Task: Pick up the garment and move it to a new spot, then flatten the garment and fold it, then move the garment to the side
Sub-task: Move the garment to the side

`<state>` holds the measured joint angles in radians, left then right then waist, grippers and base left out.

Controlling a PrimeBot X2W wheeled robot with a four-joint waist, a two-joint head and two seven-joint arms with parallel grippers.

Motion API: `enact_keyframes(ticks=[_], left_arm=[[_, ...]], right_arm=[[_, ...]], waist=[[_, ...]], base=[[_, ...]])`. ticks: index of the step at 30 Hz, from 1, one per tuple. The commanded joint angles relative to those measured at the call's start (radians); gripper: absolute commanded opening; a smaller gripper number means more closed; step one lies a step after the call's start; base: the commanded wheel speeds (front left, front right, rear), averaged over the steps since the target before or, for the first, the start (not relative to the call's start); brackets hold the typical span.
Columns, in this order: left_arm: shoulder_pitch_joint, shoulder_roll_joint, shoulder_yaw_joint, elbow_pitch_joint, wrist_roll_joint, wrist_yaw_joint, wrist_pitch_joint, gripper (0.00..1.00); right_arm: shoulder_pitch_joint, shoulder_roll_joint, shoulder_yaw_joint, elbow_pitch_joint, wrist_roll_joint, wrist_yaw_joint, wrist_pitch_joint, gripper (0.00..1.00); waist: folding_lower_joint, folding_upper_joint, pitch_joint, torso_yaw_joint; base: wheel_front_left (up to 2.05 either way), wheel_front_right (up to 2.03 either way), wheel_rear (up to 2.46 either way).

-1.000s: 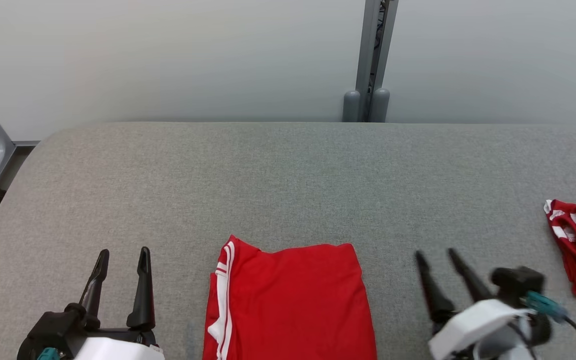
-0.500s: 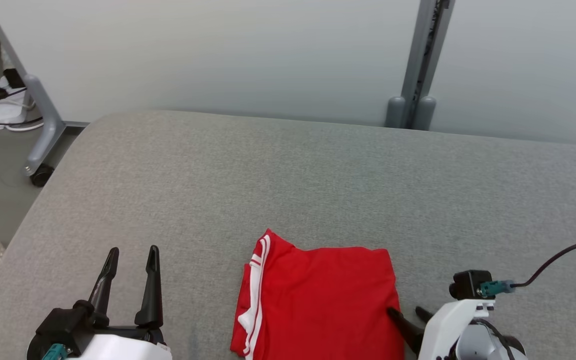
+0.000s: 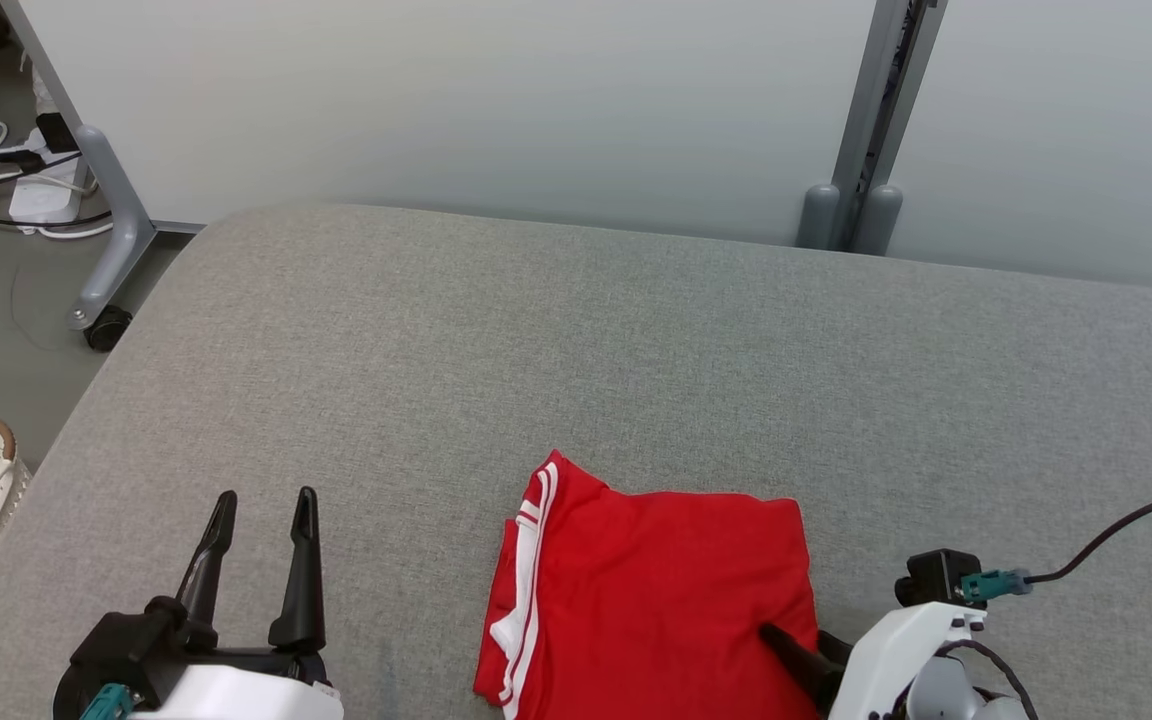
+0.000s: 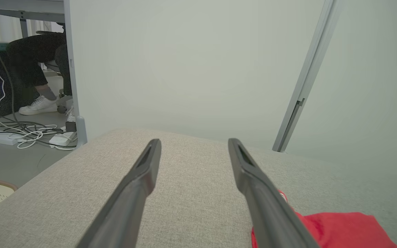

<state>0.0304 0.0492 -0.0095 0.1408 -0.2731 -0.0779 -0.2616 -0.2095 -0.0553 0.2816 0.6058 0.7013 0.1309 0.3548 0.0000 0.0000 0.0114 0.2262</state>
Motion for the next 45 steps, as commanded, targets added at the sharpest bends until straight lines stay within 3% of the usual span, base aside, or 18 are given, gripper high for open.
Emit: enact_keyframes(ticks=[1, 3, 4, 5, 6, 13, 19, 29, 36, 45], left_arm=[[-0.023, 0.003, 0.004, 0.0, 0.006, 0.001, -0.004, 1.0], [-0.024, 0.003, 0.005, 0.001, 0.008, 0.0, -0.004, 1.0], [-0.024, 0.003, 0.006, 0.003, 0.008, -0.001, -0.004, 1.0], [-0.023, 0.003, 0.006, 0.004, 0.009, -0.002, -0.004, 1.0], [-0.023, 0.003, 0.006, 0.006, 0.009, -0.003, -0.004, 1.0], [-0.019, 0.003, 0.01, 0.005, 0.015, -0.007, -0.004, 1.0], [-0.017, 0.003, 0.0, -0.007, 0.018, -0.01, -0.004, 1.0], [-0.049, 0.003, -0.057, -0.022, 0.009, -0.02, -0.004, 1.0], [-0.069, 0.003, -0.083, -0.02, 0.016, -0.028, -0.004, 1.0], [-0.096, 0.004, -0.1, -0.012, 0.028, -0.036, -0.004, 1.0]], right_arm=[[0.001, 0.007, 0.02, 0.017, 0.021, 0.0, -0.014, 1.0], [-0.01, 0.005, 0.036, 0.025, 0.037, 0.0, -0.036, 1.0], [-0.014, 0.004, 0.043, 0.032, 0.044, 0.0, -0.044, 0.55], [-0.018, 0.005, 0.048, 0.042, 0.049, 0.0, -0.053, 0.32], [-0.022, 0.005, 0.052, 0.052, 0.05, 0.0, -0.062, 0.0], [-0.065, 0.0, 0.052, 0.085, 0.04, 0.0, -0.14, 0.0], [-0.1, -0.028, 0.041, 0.041, 0.024, 0.0, -0.227, 0.0], [-0.129, -0.111, 0.018, -0.034, 0.004, 0.0, -0.296, 0.0], [-0.104, -0.121, -0.01, -0.058, 0.015, 0.0, -0.32, 0.0], [-0.124, -0.126, -0.02, -0.083, -0.002, 0.0, -0.351, 0.0]], waist=[[0.0, 0.0, 0.0, -0.001], [0.0, 0.0, 0.001, -0.002], [0.0, 0.0, 0.001, -0.002], [0.0, 0.0, 0.001, -0.002], [0.0, 0.0, 0.001, -0.003], [0.0, 0.0, -0.004, -0.017], [0.0, 0.0, -0.008, -0.061], [0.0, 0.0, 0.009, -0.239], [0.0, 0.0, 0.032, -0.353], [0.0, 0.0, 0.066, -0.4]], base=[[0.0, 0.0, 0.0], [0.0, 0.0, 0.0], [0.0, 0.0, 0.0], [0.0, 0.0, 0.0], [0.0, 0.0, 0.0], [0.0, 0.0, 0.0], [0.0, 0.0, 0.0], [0.0, 0.0, 0.0], [0.0, 0.0, 0.0], [0.0, 0.0, 0.0]])
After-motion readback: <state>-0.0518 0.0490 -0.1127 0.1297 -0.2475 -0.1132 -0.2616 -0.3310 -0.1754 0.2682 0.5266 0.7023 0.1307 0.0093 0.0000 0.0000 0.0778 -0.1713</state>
